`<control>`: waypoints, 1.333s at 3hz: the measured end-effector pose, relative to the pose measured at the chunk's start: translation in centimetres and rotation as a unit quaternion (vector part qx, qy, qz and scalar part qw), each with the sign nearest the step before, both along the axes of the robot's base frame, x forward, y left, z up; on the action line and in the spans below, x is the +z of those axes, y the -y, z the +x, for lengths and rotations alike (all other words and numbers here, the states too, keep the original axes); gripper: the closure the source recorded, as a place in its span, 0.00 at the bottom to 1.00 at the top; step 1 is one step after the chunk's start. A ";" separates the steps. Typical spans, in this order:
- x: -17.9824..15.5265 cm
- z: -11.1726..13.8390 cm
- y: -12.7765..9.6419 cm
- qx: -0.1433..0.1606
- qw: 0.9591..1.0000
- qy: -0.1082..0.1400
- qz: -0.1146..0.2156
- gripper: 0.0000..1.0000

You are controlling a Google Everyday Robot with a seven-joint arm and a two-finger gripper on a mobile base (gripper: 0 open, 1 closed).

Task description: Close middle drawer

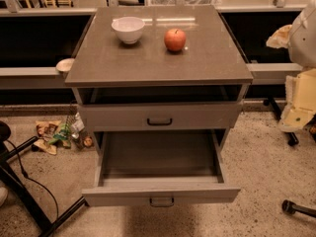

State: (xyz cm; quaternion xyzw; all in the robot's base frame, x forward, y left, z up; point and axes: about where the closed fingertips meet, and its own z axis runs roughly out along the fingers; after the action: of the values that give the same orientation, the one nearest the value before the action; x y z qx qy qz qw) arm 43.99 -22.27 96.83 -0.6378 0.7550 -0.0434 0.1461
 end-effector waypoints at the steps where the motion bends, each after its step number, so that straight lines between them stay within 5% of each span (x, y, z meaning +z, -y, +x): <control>1: -3.4 -0.4 0.4 0.014 1.000 -0.021 0.003 0.00; 2: -8.7 -1.5 0.1 0.024 0.998 -0.061 0.007 0.00; 4: -10.4 -1.4 -0.2 0.034 0.997 -0.066 0.003 0.00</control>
Offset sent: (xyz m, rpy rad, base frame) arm -0.0257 0.0005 -0.1476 0.0305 0.2190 0.0713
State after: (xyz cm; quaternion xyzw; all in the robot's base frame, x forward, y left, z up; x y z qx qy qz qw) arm 42.58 -22.04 86.42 -0.6644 0.7407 0.0064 0.0998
